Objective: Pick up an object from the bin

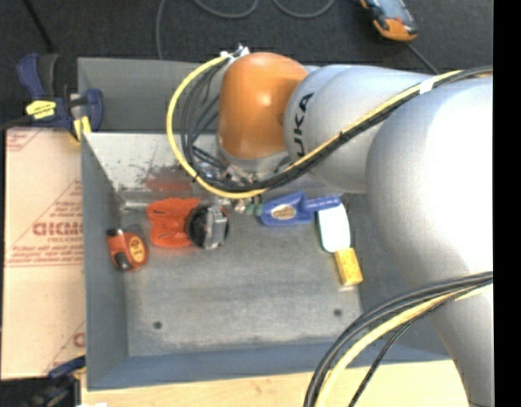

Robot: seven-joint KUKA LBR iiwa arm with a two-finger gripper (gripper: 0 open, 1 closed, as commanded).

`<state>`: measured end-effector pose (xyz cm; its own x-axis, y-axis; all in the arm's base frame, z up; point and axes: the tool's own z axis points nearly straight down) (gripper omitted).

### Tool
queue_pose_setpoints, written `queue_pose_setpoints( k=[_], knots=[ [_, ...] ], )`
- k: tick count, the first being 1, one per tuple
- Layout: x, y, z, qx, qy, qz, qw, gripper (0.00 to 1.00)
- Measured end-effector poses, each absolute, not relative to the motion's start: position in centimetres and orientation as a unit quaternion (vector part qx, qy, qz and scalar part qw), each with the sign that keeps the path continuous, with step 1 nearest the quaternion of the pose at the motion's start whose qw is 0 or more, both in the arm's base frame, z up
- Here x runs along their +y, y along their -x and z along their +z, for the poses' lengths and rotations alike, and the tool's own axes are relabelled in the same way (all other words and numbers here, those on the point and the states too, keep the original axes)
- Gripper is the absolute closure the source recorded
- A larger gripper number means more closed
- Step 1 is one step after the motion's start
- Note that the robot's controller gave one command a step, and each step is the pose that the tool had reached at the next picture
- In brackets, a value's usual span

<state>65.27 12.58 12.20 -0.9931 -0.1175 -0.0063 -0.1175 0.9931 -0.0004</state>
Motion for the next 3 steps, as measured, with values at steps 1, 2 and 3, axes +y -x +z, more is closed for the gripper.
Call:
queue_pose_setpoints(
  k=[1, 2, 3],
  knots=[
    [14.2, -63.2, 6.9, 0.999, 0.047, 0.001, 0.0, 0.0],
    [15.6, -64.8, 7.2, 0.994, 0.111, -0.003, -0.007, 1.0],
    [15.6, -64.8, 7.2, 0.994, 0.111, -0.003, -0.007, 1.0]
  ],
)
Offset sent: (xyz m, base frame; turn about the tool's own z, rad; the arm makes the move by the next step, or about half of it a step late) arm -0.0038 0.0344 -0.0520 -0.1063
